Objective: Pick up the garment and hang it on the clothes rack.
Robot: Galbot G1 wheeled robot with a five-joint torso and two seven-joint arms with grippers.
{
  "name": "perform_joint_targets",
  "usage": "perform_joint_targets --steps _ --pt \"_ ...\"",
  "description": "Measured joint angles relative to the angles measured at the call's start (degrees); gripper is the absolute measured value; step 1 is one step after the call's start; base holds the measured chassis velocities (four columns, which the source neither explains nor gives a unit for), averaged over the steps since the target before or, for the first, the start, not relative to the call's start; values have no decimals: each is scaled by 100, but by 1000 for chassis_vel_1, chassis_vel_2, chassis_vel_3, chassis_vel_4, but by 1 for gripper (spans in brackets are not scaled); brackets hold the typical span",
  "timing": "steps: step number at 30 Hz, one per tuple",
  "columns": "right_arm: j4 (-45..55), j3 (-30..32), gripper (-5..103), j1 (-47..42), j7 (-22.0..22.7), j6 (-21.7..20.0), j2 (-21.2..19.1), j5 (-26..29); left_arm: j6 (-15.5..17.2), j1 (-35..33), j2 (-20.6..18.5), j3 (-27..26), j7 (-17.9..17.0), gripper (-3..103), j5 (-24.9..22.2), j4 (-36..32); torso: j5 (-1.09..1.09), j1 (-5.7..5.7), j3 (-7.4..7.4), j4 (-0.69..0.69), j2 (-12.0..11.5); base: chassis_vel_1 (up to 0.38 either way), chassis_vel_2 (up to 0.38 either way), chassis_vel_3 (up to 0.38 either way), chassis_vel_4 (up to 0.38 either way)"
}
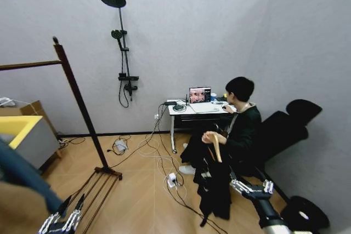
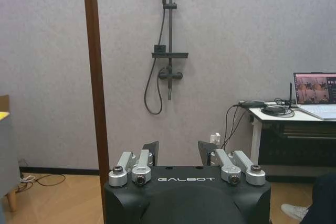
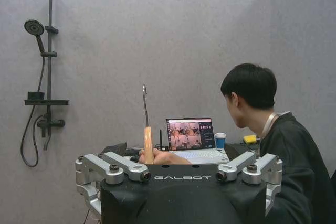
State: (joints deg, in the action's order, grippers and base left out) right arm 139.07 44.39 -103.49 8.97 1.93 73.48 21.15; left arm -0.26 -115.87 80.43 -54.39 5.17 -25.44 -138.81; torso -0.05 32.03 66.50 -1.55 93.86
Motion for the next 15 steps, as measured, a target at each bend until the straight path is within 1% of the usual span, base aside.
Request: perform_joint_targets --steps 2,3,4,5,6,7,8,10,11,15 --pt "55 -43 100 288 77 -367 -125 80 0 1 0 0 2 46 0 -1 8 6 3 2 -3 -149 168 60 -100" --pt "55 -43 100 288 77 -367 -125 80 0 1 0 0 2 46 0 -1 8 6 3 2 -3 -109 168 -8 -34" --pt "80 -71 100 369 101 -478 -160 100 0 1 0 0 0 46 0 0 4 5 2 1 -2 -109 87 -8 -34" --pt "120 -114 100 521 123 -711 -248 171 0 0 1 0 -2 46 0 0 3 -1 0 6 0 -54 39 10 -5" --pt "120 -114 100 521 123 -711 -248 171 0 0 1 0 -2 46 0 0 3 -1 0 6 0 -54 39 10 -5" --pt "121 -129 100 639 142 -863 -332 241 0 0 1 0 -1 46 0 -1 9 -5 -1 4 2 14 -73 2 62" --pt "103 -132 100 750 162 -974 -402 332 0 0 1 0 0 46 0 0 3 -8 -2 2 4 44 -73 -45 73" --pt "66 -135 100 825 184 -1046 -450 399 0 0 1 0 0 46 0 0 4 -10 -3 -1 6 41 -89 -45 73" --pt "3 -140 100 917 201 -1120 -504 462 0 0 1 0 0 46 0 0 6 -12 -4 2 7 39 -77 -69 77" --pt "-175 -136 100 1099 213 -1207 -648 539 0 0 1 0 0 46 0 0 4 -11 -3 1 6 38 -65 -50 33"
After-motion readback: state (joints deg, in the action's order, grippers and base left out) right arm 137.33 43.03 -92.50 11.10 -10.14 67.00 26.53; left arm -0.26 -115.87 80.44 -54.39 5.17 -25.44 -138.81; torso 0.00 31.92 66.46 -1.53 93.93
